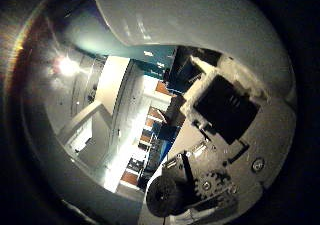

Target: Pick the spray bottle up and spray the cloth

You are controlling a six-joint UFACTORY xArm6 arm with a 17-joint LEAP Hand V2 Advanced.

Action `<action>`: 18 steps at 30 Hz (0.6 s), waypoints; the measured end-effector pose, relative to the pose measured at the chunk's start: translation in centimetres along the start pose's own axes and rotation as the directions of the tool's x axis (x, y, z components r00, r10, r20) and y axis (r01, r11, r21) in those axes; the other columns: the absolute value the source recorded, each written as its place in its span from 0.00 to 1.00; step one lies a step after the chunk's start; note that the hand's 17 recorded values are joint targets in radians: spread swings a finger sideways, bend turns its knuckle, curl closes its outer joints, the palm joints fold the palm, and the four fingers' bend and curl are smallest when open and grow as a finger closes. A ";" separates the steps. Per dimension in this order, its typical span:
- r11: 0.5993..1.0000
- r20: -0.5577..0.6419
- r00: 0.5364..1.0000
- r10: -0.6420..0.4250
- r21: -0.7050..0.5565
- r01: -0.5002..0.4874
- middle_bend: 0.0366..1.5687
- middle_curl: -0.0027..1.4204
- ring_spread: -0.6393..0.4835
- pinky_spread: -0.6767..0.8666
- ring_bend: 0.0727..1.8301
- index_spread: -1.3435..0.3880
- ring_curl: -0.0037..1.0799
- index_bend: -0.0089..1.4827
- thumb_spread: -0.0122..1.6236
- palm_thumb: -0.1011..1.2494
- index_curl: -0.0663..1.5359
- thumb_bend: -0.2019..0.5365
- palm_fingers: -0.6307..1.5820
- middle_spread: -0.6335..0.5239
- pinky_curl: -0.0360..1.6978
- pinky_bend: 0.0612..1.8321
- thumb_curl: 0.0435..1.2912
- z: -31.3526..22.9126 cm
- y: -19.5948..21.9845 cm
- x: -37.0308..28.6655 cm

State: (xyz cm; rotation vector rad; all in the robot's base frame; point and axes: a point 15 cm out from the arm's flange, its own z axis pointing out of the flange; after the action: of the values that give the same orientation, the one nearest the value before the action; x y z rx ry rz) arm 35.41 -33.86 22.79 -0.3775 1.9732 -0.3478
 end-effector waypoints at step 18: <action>0.976 0.260 0.957 -0.126 -0.138 0.166 0.71 0.44 0.43 0.25 0.69 0.66 0.48 0.64 0.64 0.89 0.46 0.26 0.88 0.46 0.35 0.61 0.35 -0.9 3.9 -9.2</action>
State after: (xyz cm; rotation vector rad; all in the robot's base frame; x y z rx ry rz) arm 37.86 -26.49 29.07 -0.6414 1.7333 -0.2239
